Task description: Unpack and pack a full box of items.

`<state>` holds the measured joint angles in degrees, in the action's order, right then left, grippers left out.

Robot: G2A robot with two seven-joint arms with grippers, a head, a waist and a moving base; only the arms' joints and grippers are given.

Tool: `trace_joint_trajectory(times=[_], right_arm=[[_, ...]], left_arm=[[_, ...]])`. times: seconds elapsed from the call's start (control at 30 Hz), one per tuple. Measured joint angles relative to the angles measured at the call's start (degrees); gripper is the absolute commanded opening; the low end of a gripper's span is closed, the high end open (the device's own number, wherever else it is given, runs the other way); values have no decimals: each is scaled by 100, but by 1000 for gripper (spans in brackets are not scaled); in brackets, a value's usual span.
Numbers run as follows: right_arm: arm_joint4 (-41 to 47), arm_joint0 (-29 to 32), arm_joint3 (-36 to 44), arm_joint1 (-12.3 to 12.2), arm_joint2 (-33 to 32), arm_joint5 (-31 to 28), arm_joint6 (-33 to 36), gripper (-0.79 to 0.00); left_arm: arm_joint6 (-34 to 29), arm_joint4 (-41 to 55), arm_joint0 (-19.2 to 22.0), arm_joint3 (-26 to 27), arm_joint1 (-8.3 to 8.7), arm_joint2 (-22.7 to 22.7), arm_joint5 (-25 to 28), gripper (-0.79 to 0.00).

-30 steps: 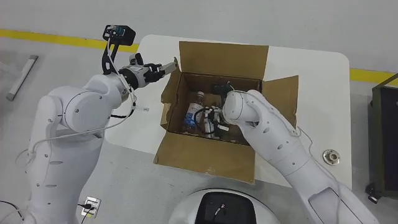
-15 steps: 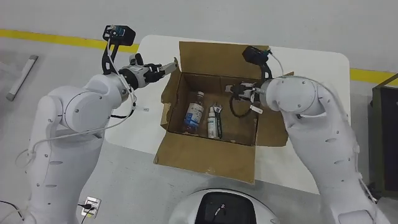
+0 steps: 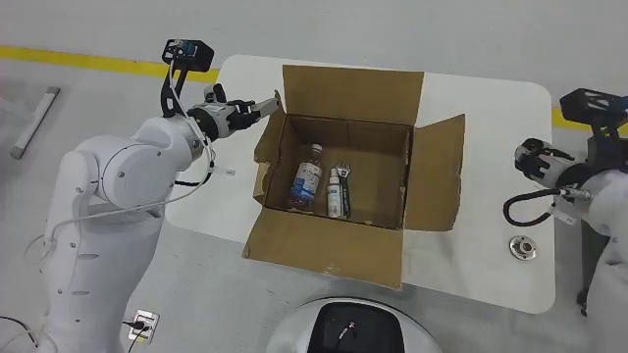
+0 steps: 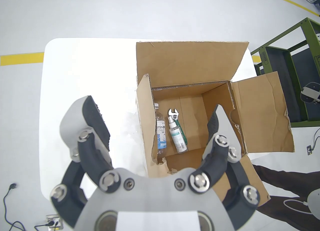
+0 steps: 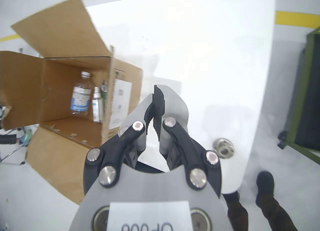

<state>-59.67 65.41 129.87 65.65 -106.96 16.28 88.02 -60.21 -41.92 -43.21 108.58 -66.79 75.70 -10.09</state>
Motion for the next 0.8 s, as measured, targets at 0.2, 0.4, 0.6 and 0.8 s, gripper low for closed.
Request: trace_joint_trajectory(times=[0.2, 0.4, 0.6, 0.8], right_arm=[[-341, 1181, 477, -190, -716, 1, -2, -566], [-239, 2074, 315, -375, -1141, 1, -2, -425], [-254, 2684, -243, -631, -1020, 0, -2, -394], [-186, 2558, -736, -909, -586, 0, -2, -314]], left_arm=[[0, 0, 0, 0, 0, 0, 0, 0], [0, 0, 0, 0, 0, 0, 0, 0], [0, 0, 0, 0, 0, 0, 0, 0], [0, 0, 0, 0, 0, 0, 0, 0]])
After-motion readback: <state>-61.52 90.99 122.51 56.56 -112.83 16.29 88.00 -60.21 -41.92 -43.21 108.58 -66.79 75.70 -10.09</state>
